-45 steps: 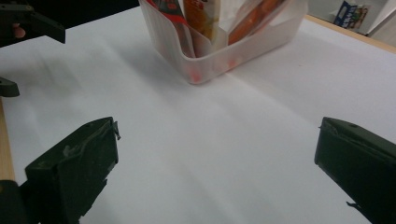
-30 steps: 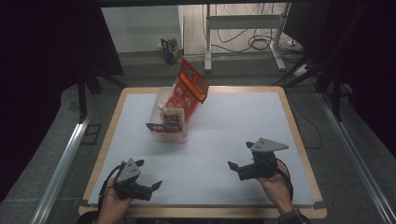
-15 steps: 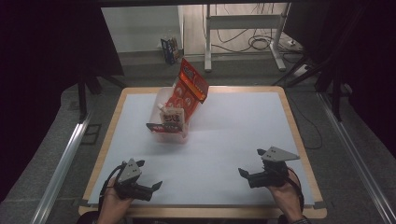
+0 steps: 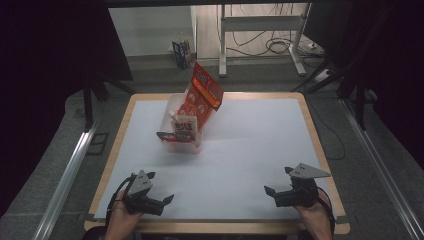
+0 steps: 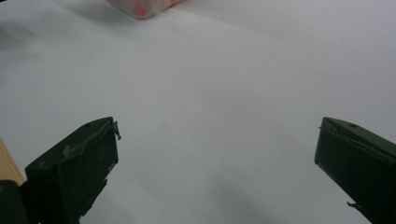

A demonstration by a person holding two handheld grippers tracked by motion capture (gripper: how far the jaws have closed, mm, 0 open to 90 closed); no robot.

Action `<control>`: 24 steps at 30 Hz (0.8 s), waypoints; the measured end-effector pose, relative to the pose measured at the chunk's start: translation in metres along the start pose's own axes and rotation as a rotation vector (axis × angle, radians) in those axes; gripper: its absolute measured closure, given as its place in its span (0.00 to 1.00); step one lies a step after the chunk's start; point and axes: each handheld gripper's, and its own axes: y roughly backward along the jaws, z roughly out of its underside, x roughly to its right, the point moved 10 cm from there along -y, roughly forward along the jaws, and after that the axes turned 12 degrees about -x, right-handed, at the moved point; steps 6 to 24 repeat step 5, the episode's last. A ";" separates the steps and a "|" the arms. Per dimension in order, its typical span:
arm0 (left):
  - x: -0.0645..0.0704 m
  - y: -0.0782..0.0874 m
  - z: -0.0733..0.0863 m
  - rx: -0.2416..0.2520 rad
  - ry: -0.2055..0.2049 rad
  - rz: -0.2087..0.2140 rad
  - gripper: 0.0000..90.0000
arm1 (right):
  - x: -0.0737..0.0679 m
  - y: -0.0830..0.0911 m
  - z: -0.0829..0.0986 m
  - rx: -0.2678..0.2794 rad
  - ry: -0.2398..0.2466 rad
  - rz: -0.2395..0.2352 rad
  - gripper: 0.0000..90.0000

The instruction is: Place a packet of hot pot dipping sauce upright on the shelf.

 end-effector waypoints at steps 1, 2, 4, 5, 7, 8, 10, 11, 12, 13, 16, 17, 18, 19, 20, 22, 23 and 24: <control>0.000 0.000 0.000 0.000 0.000 0.000 0.00 | 0.000 0.000 0.000 -0.002 0.000 0.001 0.00; 0.000 0.000 0.000 0.000 0.000 -0.001 0.00 | 0.001 0.000 0.001 -0.004 0.000 0.001 0.00; 0.000 0.000 -0.001 0.002 0.001 -0.001 0.00 | 0.001 -0.001 0.001 -0.008 0.001 -0.001 0.00; 0.000 0.000 -0.001 0.002 0.001 -0.002 0.00 | 0.001 -0.001 0.002 -0.010 0.002 0.001 0.00; 0.000 0.000 -0.001 0.002 0.001 -0.002 0.00 | 0.001 -0.001 0.002 -0.010 0.002 0.001 0.00; 0.000 0.000 -0.001 0.002 0.001 -0.002 0.00 | 0.001 -0.001 0.002 -0.010 0.002 0.001 0.00; 0.000 0.000 -0.001 0.002 0.001 -0.002 0.00 | 0.001 -0.001 0.002 -0.010 0.002 0.001 0.00; 0.000 0.000 -0.001 0.002 0.001 -0.002 0.00 | 0.001 -0.001 0.002 -0.010 0.002 0.001 0.00; 0.000 0.000 -0.001 0.002 0.001 -0.002 0.00 | 0.001 -0.001 0.002 -0.010 0.002 0.001 0.00; 0.000 0.000 -0.001 0.002 0.001 -0.002 0.00 | 0.001 -0.001 0.002 -0.010 0.002 0.001 0.00; 0.000 0.000 -0.001 0.002 0.001 -0.002 0.00 | 0.001 -0.001 0.002 -0.010 0.002 0.001 0.00; 0.000 0.000 -0.001 0.002 0.001 -0.002 0.00 | 0.001 -0.001 0.002 -0.010 0.002 0.001 0.00; 0.000 0.000 -0.001 0.002 0.001 -0.002 0.00 | 0.001 -0.001 0.002 -0.010 0.002 0.001 0.00; 0.000 0.000 -0.001 0.002 0.001 -0.002 0.00 | 0.001 -0.001 0.002 -0.010 0.002 0.001 0.00; 0.000 0.000 -0.001 0.002 0.001 -0.002 0.00 | 0.001 -0.001 0.002 -0.010 0.002 0.001 0.00; 0.000 0.000 -0.001 0.002 0.001 -0.002 0.00 | 0.001 -0.001 0.002 -0.010 0.002 0.001 0.00; 0.000 0.000 -0.001 0.002 0.001 -0.002 0.00 | 0.001 -0.001 0.002 -0.010 0.002 0.001 0.00; 0.000 0.000 -0.001 0.002 0.001 -0.002 0.00 | 0.001 -0.001 0.002 -0.010 0.002 0.001 0.00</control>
